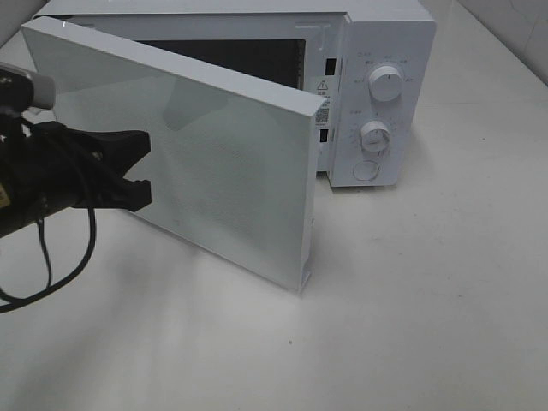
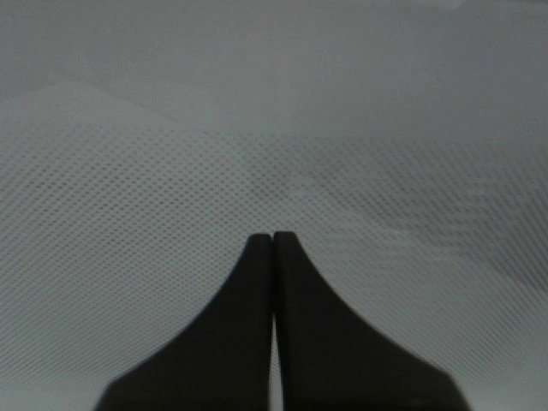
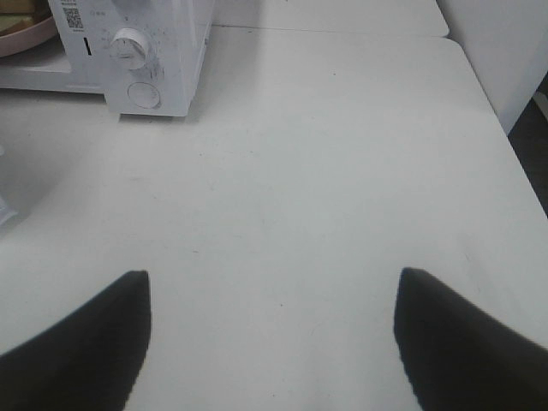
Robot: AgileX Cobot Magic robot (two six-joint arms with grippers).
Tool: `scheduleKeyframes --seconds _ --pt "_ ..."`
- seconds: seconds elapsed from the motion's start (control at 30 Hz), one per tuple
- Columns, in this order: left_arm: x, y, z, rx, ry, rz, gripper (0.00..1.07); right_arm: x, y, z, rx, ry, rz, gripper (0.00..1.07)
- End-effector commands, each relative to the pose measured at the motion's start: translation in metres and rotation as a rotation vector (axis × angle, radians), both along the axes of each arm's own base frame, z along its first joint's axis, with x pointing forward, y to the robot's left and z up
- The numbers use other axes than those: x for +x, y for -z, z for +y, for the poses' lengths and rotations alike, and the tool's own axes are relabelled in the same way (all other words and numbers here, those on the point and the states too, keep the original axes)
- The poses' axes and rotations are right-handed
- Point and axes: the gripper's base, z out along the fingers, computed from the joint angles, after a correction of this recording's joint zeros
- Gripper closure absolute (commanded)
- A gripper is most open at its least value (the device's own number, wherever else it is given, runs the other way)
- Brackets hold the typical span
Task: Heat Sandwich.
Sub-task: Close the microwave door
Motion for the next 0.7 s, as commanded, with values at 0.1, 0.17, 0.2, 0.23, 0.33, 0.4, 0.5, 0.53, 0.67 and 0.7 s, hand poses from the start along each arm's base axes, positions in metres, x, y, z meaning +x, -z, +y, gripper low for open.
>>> scheduleKeyframes --seconds 0.1,0.17,0.2,0.23,0.33,0.4,0.5,0.53,0.67,0.7 --pt "0.005 -0.002 -0.021 0.003 -0.001 -0.009 1.07 -0.004 0.000 0.000 0.013 0.007 -0.036 0.32" --pt "0.007 -0.002 -0.033 0.006 -0.005 0.000 1.07 -0.004 0.000 0.000 0.019 0.010 -0.036 0.32" --pt "0.009 -0.002 -0.037 0.006 -0.004 0.000 1.07 -0.004 0.000 0.000 0.019 0.010 -0.036 0.32" --pt "0.009 -0.002 -0.037 0.006 -0.004 0.000 1.07 -0.004 0.000 0.000 0.019 0.010 -0.036 0.32" --pt "0.015 -0.003 -0.051 -0.003 -0.006 0.006 1.07 -0.004 0.000 0.000 0.019 0.010 -0.036 0.32" --pt "0.017 -0.003 -0.054 -0.003 -0.011 0.009 1.07 -0.004 0.000 0.000 0.019 0.010 -0.036 0.32" --pt "0.025 -0.007 -0.068 0.000 -0.015 -0.002 1.07 -0.004 0.000 0.000 0.019 0.010 -0.036 0.32" --pt "0.025 -0.007 -0.068 0.000 -0.015 -0.002 1.07 -0.004 0.000 0.000 0.019 0.010 -0.036 0.32" --pt "0.035 -0.010 -0.083 0.000 -0.010 -0.004 1.07 -0.004 0.000 0.000 0.019 0.010 -0.036 0.32" --pt "0.035 -0.010 -0.083 0.000 -0.010 -0.004 1.07 -0.004 0.000 0.000 0.019 0.010 -0.036 0.32"
